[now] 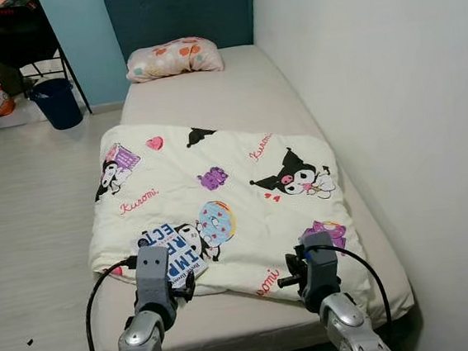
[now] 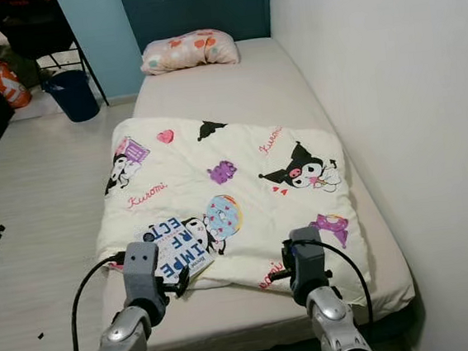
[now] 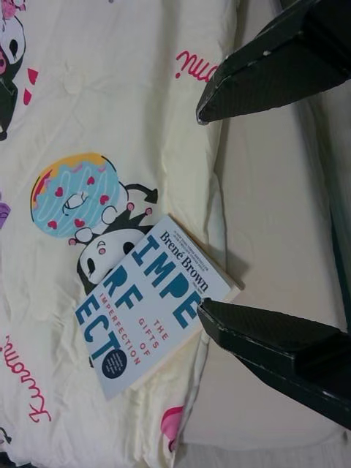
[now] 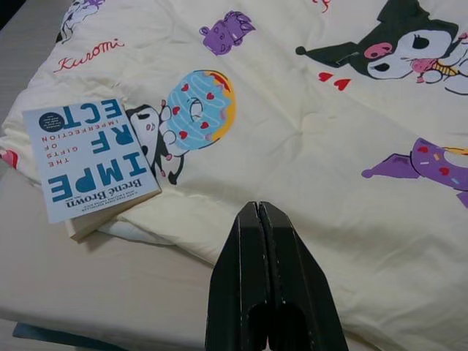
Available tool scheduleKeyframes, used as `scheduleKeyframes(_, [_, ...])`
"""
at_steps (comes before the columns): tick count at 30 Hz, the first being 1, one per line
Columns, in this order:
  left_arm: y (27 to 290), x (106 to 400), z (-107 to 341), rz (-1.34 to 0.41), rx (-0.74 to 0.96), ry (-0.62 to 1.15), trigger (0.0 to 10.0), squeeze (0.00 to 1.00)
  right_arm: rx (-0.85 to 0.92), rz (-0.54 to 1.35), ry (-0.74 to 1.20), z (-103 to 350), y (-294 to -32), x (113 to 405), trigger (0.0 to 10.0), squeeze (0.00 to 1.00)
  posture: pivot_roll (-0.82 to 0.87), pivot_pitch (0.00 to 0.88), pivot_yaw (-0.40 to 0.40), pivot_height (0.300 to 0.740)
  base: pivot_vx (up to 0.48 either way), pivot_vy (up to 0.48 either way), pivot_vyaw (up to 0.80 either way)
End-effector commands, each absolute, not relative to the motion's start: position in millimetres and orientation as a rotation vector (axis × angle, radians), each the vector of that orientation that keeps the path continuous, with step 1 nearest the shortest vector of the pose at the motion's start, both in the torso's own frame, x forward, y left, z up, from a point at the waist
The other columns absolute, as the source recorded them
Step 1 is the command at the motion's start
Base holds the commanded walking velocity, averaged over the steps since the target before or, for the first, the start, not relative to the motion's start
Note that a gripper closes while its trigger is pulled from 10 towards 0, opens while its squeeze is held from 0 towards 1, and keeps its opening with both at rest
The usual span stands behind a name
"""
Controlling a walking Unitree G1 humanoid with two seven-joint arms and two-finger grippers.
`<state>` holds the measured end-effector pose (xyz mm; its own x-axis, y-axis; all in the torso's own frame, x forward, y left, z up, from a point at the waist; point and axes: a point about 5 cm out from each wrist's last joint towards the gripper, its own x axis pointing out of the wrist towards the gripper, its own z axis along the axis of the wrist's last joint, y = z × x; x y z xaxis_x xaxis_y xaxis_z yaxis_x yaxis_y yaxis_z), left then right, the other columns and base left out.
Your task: Clean up the room
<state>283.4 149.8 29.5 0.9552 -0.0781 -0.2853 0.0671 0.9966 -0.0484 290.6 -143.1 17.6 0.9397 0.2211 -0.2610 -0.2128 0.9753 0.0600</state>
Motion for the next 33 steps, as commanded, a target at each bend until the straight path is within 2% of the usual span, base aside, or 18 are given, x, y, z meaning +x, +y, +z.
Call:
scheduleKeyframes(1, [153.7,279.3,25.4,-0.051,-0.052,0.305,10.0,0.00,0.038,0.232,0.283,15.2,-139.6,288.7,10.0,0.00,-0.04,0.122,0.016,0.740,0.000,0.000,0.00])
scheduleKeyframes(9, [152.8,279.2,25.4,-0.056,-0.049,0.302,10.0,0.00,0.034,0.236,0.280,15.9,-139.7,289.4,10.0,0.00,-0.04,0.122,0.014,0.740,0.000,0.000,0.00])
scheduleKeyframes(27, [151.3,280.7,26.6,-0.055,-0.059,0.297,10.0,0.00,0.032,0.233,0.277,16.6,-142.1,289.9,10.0,0.00,-0.05,0.125,0.013,0.740,0.000,-0.410,0.00])
scheduleKeyframes(33, [153.8,280.3,27.8,-0.040,-0.127,0.292,10.0,0.00,0.029,0.234,0.276,17.2,-142.8,290.4,10.0,0.00,-0.05,0.126,0.010,0.740,0.000,0.480,0.00])
